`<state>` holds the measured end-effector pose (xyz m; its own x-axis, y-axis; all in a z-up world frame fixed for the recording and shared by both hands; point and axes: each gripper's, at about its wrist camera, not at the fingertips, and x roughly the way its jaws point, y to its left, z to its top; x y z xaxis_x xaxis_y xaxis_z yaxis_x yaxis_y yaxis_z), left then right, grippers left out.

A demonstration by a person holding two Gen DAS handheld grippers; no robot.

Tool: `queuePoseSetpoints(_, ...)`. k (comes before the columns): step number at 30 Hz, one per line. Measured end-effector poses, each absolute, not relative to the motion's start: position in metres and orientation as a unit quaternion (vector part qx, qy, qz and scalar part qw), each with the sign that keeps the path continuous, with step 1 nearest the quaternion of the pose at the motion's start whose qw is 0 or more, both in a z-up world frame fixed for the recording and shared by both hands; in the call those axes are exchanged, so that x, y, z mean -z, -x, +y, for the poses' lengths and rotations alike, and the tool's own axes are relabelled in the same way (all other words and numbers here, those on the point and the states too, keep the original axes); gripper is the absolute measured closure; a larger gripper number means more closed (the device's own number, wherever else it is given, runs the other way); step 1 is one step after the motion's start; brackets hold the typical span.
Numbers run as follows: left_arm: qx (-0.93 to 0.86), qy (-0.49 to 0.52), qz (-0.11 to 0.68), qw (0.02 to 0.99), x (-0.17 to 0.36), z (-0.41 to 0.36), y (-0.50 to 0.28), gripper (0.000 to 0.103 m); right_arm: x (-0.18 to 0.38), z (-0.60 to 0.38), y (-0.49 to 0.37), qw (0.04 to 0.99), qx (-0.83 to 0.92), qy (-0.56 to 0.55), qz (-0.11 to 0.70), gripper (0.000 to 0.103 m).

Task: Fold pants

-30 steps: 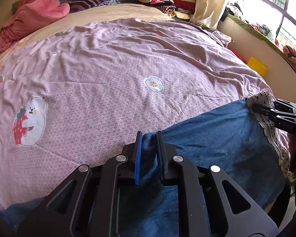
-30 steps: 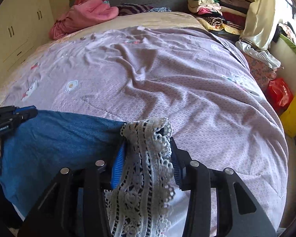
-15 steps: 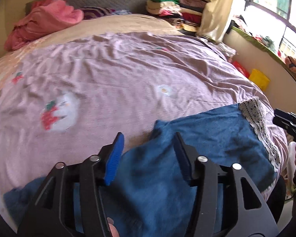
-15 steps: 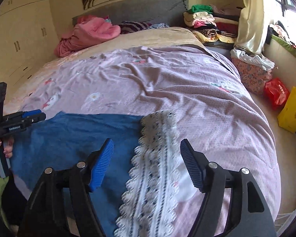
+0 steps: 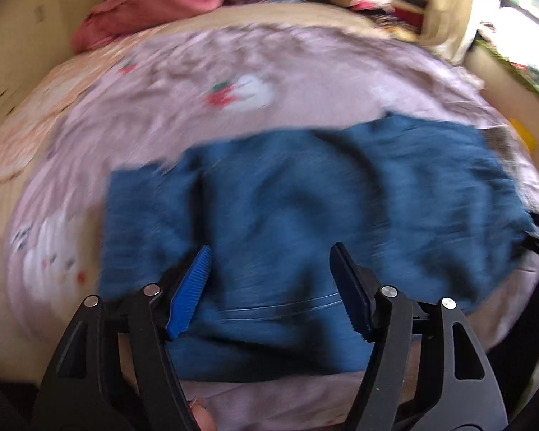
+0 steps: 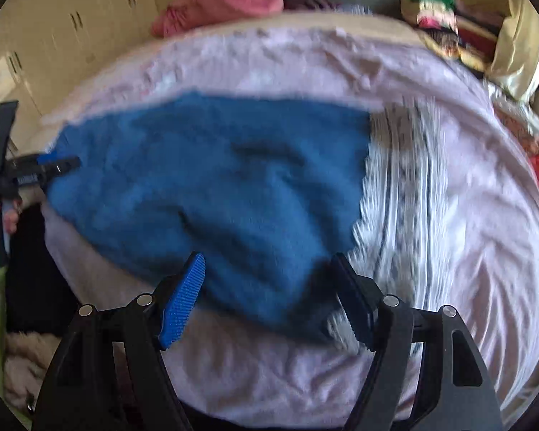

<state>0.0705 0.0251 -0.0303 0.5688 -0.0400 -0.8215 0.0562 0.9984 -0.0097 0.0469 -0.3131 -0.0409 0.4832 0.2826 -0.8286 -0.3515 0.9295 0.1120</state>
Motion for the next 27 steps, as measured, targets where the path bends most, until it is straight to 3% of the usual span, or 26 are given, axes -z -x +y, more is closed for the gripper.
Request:
queuePoseSetpoints(3,0.047,0.035,0.469,0.881,0.038,0.046,-0.069,0.043,0.048,-0.319,-0.037,0.858,-0.185,0.03,0.478,0.032)
queuePoseSetpoints(11,0.06,0.009,0.459,0.886,0.041,0.043,-0.068,0.042,0.04,-0.327,-0.023,0.869,-0.185,0.004,0.459,0.032)
queuePoseSetpoints(19,0.15,-0.024,0.417,0.896,-0.02,-0.021,-0.061,0.017,0.001,-0.376,0.008,0.903,-0.141,-0.074,0.398,0.032)
queuePoseSetpoints(23,0.197,-0.06,0.399,0.893,-0.039,-0.076,-0.083,0.01,0.0,-0.396,0.009,0.908,-0.112,-0.102,0.391,0.029)
queuePoseSetpoints(27,0.255,-0.092,0.382,0.883,-0.045,-0.128,-0.109,0.01,0.009,-0.407,0.002,0.906,-0.094,-0.13,0.392,0.028)
